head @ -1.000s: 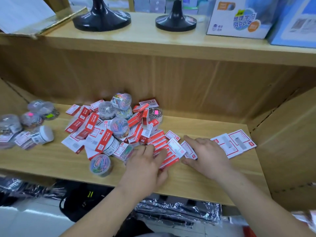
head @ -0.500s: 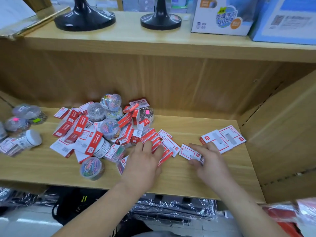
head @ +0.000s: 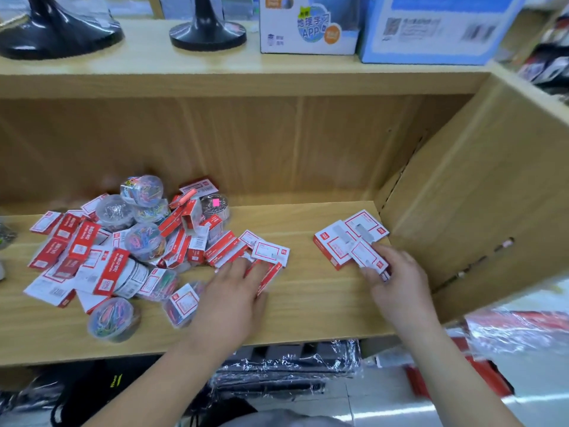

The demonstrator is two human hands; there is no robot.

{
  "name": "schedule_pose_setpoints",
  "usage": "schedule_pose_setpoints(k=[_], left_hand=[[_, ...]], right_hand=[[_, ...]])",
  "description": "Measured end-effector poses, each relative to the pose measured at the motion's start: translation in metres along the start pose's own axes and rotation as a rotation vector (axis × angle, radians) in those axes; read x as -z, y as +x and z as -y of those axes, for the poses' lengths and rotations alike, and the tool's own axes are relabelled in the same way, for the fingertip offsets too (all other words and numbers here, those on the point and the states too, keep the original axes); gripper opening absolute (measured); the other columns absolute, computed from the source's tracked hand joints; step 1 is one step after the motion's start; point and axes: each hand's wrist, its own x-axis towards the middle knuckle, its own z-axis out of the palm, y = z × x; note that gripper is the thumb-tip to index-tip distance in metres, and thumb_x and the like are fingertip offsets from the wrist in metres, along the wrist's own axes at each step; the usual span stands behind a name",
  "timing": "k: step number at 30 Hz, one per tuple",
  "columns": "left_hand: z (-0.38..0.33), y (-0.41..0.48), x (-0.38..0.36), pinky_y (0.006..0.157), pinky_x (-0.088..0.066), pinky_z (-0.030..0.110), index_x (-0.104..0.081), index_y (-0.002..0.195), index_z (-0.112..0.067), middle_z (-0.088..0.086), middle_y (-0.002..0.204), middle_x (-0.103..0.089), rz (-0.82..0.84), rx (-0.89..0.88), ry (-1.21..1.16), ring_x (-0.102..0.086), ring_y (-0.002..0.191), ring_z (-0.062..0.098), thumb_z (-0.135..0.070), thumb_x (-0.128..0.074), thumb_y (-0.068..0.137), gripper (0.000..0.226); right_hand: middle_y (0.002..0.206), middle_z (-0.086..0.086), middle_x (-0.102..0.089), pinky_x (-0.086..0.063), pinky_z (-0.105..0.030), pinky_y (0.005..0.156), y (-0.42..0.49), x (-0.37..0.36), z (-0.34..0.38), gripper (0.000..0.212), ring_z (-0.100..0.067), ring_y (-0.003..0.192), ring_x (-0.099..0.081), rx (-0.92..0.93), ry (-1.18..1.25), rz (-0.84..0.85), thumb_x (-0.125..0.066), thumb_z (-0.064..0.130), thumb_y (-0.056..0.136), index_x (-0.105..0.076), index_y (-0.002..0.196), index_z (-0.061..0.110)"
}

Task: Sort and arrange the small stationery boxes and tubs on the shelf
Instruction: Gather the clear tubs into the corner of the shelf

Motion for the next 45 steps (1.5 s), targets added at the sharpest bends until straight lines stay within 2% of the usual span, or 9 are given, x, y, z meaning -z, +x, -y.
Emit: schedule_pose_setpoints(k=[6,14,20,24,27,30,32,37,45], left_hand=[[-0.044,-0.003,-0.018,0.073,-0.056,0.038,-0.054,0.131,-0.032,-0.007,0.112,-0.058,0.059,-0.232,-0.146,-0.058,0.101,0.021,-0.041,-0.062,0.087,0.046],[-0.093,0.042,-0.038,0.081,-0.054,0.043,-0.057,0.135,-0.031,-0.003,0.123,-0.06,0.076,-0.251,-0.218,-0.055,0.107,0.027,-0.036,-0.069,0.087,0.049],[-0.071,0.02,-0.016,0.109,-0.046,0.037,-0.054,0.137,-0.028,0.0,0.148,-0.046,0.04,-0.174,-0.543,-0.052,0.133,0.023,-0.028,-0.071,0.083,0.056],[-0.007,-0.029,0.02,0.094,-0.05,0.034,-0.069,0.118,-0.024,-0.002,0.131,-0.06,-0.136,-0.073,-0.275,-0.06,0.117,0.023,-0.026,-0.073,0.084,0.035],[0.044,-0.062,0.038,0.08,-0.047,0.042,-0.072,0.104,-0.02,0.001,0.117,-0.064,-0.174,0.02,0.061,-0.057,0.104,0.03,-0.029,-0.072,0.076,0.029],[0.074,-0.079,0.039,0.087,-0.044,0.048,-0.071,0.101,-0.017,0.003,0.116,-0.065,-0.107,0.039,0.212,-0.055,0.104,0.033,-0.03,-0.073,0.071,0.034],[0.083,-0.082,0.034,0.094,-0.043,0.05,-0.07,0.11,-0.015,0.004,0.119,-0.065,-0.076,0.011,0.206,-0.054,0.107,0.034,-0.024,-0.073,0.07,0.041],[0.099,-0.083,0.034,0.083,-0.042,0.043,-0.064,0.122,-0.028,-0.003,0.128,-0.059,-0.09,-0.035,0.042,-0.053,0.103,0.028,-0.025,-0.074,0.075,0.048],[0.108,-0.064,0.034,0.073,-0.038,0.04,-0.071,0.099,-0.026,0.0,0.107,-0.062,-0.12,-0.099,0.025,-0.056,0.094,0.027,-0.045,-0.064,0.077,0.03]], right_hand=[[0.122,-0.009,-0.059,-0.051,-0.042,0.092,-0.007,0.0,-0.007,0.047,-0.034,0.113,-0.056,0.042,-0.151,-0.062,-0.069,0.014,0.088,-0.06,0.135,0.016],[0.117,0.004,-0.067,-0.053,-0.041,0.093,-0.043,0.001,-0.003,0.029,-0.019,0.11,-0.064,0.187,0.002,-0.142,-0.067,0.027,0.094,-0.068,0.121,0.016],[0.12,0.006,-0.065,-0.053,-0.043,0.092,-0.046,0.002,0.02,0.032,-0.02,0.111,-0.064,0.33,0.007,-0.122,-0.064,0.026,0.091,-0.07,0.121,0.018],[0.125,0.01,-0.062,-0.053,-0.039,0.093,-0.044,-0.031,0.058,0.035,-0.015,0.114,-0.062,0.332,0.05,0.048,-0.065,0.033,0.086,-0.071,0.119,0.022],[0.144,0.004,-0.053,-0.042,-0.039,0.112,-0.029,-0.065,0.089,0.048,-0.02,0.132,-0.051,0.347,-0.049,0.235,-0.065,0.036,0.086,-0.063,0.133,0.025],[0.162,0.001,-0.03,-0.022,-0.027,0.121,-0.002,-0.093,0.119,0.062,-0.017,0.149,-0.027,0.328,-0.193,0.376,-0.064,0.029,0.092,-0.042,0.15,0.027],[0.165,0.004,-0.024,-0.024,-0.031,0.121,0.01,-0.11,0.129,0.065,-0.015,0.151,-0.022,0.287,-0.257,0.433,-0.059,0.03,0.094,-0.033,0.154,0.031],[0.156,0.014,-0.041,-0.041,-0.03,0.109,0.004,-0.118,0.132,0.057,-0.012,0.143,-0.039,0.221,-0.344,0.383,-0.057,0.026,0.095,-0.042,0.148,0.041],[0.119,0.011,-0.068,-0.053,-0.034,0.082,0.003,-0.116,0.146,0.041,-0.02,0.11,-0.063,0.055,-0.438,0.309,-0.067,0.041,0.084,-0.06,0.124,0.041]])
